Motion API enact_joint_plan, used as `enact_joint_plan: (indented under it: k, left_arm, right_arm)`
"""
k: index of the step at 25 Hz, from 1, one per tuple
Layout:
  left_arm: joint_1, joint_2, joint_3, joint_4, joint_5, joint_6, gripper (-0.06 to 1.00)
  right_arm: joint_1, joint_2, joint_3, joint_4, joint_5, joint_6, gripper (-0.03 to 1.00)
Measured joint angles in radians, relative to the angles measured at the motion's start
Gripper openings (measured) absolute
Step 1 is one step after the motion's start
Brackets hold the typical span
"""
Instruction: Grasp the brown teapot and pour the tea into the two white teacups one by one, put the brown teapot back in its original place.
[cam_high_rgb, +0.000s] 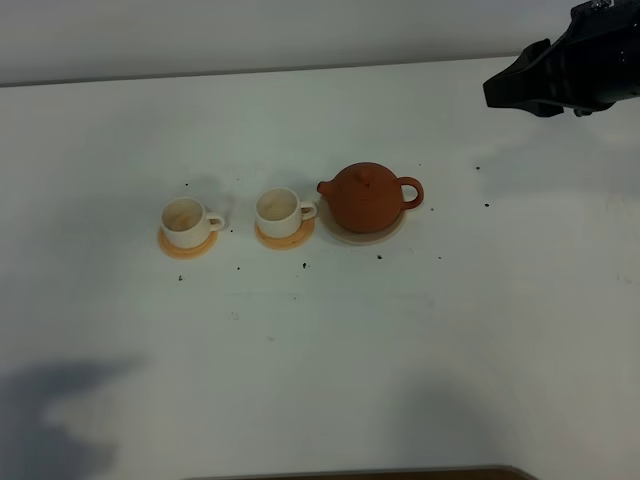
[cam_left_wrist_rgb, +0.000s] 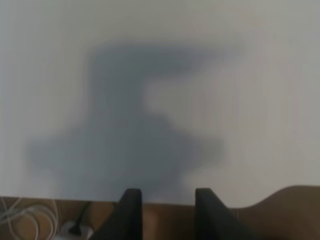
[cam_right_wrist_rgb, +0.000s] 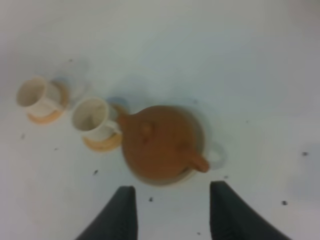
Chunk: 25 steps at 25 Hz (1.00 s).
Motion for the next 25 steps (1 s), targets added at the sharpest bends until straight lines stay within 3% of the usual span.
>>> enact_joint_plan:
  k: [6,11,18,25]
  left_arm:
    - [0.000,-0.140,0.010,-0.001,0.006,-0.001,0.29]
    - [0.000,-0.185,0.010,-0.012,0.007,0.025,0.28]
    - [0.000,-0.189,0.011,-0.053,0.007,0.075,0.28]
    - [0.000,-0.208,0.013,-0.053,0.005,0.078,0.28]
  right_arm:
    - [0.000,0.017,-0.060,-0.135,0.013,0.110,0.38]
    - [0.000,0.080,-0.136,-0.241,0.079,0.194,0.38]
    - [0.000,0.205,-0.264,-0.300,0.220,0.191,0.38]
    - [0.000,0.302,-0.392,-0.319,0.321,0.075,0.38]
